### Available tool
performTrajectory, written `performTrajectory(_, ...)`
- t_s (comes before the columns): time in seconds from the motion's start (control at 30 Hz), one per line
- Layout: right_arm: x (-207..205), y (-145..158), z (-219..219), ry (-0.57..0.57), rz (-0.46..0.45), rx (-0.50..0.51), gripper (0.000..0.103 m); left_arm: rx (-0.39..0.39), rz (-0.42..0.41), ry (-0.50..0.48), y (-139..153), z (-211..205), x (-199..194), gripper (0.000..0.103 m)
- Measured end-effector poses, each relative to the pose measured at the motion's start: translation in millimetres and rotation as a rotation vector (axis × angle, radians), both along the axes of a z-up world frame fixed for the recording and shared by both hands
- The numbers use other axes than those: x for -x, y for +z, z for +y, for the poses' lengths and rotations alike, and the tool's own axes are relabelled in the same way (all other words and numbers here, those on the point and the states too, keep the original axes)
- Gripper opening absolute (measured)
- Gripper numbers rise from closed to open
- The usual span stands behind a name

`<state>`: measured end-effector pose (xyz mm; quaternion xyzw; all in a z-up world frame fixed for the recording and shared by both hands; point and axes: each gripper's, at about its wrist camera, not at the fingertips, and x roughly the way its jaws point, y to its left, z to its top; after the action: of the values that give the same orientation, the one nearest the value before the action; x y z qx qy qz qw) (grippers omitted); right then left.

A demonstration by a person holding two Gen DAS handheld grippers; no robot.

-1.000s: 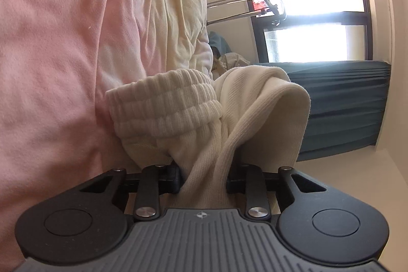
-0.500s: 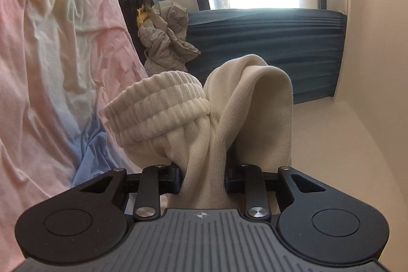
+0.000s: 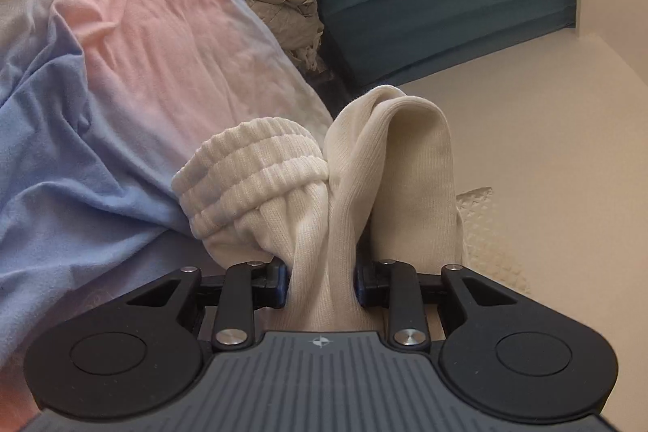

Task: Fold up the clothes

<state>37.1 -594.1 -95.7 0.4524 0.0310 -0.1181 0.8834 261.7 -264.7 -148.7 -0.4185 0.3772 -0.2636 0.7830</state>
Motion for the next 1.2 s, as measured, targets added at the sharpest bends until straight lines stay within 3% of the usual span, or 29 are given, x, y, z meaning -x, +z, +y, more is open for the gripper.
performTrajectory(0.1,-13,-58,-8,-0.054,0.126,-0.146,0.034,-0.014,-0.039,-0.022,-22,-4,1,0.036)
performTrajectory(0.2,-5,-98,-15,-0.085,0.096,-0.305,0.035,-0.012,-0.062,-0.023,-24,-4,7,0.039)
performTrajectory(0.3,-5,-92,-9,-0.089,0.118,-0.246,0.036,-0.05,-0.068,-0.044,-18,0,8,0.039)
performTrajectory(0.4,-4,-80,-7,-0.106,0.145,-0.236,0.041,-0.165,-0.093,-0.049,0,7,14,0.055)
performTrajectory(0.43,-4,-76,-7,-0.112,0.153,-0.24,0.042,-0.222,-0.098,-0.043,8,8,21,0.069)
performTrajectory(0.47,-3,-72,-6,-0.12,0.167,-0.239,0.045,-0.278,-0.119,-0.04,17,11,26,0.075)
performTrajectory(0.6,6,-46,6,-0.185,0.254,-0.168,0.053,-0.424,-0.225,-0.055,52,33,47,0.085)
performTrajectory(0.63,10,-40,10,-0.216,0.27,-0.146,0.058,-0.458,-0.249,-0.056,60,39,51,0.086)
performTrajectory(0.7,20,-22,25,-0.321,0.292,-0.055,0.079,-0.519,-0.304,-0.043,81,56,64,0.089)
performTrajectory(0.77,29,-5,39,-0.34,0.261,0.035,0.081,-0.565,-0.344,-0.024,101,74,78,0.093)
performTrajectory(1.0,22,54,101,-0.136,0.202,0.298,0.081,-0.701,-0.475,0.067,169,154,143,0.102)
performTrajectory(1.2,32,98,191,0.121,0.112,0.478,0.083,-0.867,-0.568,0.135,204,210,196,0.103)
